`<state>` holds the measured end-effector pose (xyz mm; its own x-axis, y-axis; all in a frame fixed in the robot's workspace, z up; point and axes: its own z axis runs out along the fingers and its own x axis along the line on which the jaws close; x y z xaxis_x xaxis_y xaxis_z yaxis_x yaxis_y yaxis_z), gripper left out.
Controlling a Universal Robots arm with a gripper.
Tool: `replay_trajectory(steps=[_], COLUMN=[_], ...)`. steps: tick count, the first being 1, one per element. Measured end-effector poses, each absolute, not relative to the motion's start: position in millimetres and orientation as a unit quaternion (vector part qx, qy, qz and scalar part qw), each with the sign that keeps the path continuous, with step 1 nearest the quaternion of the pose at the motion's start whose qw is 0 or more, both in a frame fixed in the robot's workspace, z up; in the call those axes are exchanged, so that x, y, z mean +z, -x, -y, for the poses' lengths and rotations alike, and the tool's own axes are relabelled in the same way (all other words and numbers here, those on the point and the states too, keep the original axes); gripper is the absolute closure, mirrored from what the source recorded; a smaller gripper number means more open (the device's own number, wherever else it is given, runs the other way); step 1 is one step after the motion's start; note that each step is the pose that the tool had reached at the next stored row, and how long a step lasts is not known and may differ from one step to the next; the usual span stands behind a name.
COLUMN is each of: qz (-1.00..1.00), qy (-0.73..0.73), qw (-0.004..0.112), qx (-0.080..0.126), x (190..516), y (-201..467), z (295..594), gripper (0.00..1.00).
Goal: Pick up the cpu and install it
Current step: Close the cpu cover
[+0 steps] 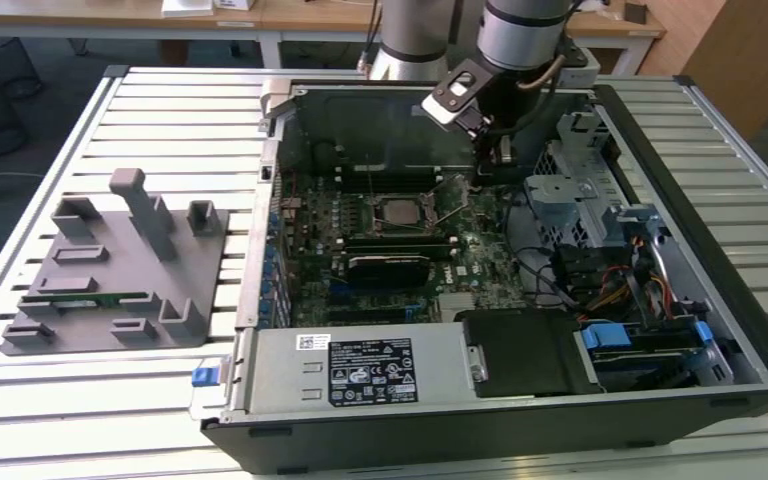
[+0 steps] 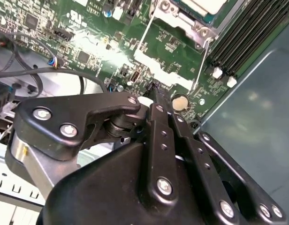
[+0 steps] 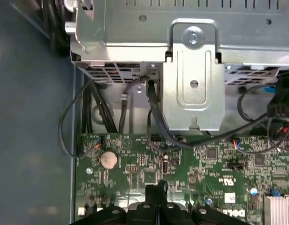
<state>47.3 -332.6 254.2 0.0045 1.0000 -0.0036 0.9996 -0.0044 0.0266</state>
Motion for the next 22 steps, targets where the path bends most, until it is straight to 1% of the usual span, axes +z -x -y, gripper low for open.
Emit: replay_trajectory(steps=[9, 22], qz=[-0.706, -0.706], qy=[-0.708, -0.708], qw=[0.011, 0.011], qx=[0.008, 0.008], x=[241, 240], y=[-49, -25], z=[331, 331], gripper=[0.89, 0.89])
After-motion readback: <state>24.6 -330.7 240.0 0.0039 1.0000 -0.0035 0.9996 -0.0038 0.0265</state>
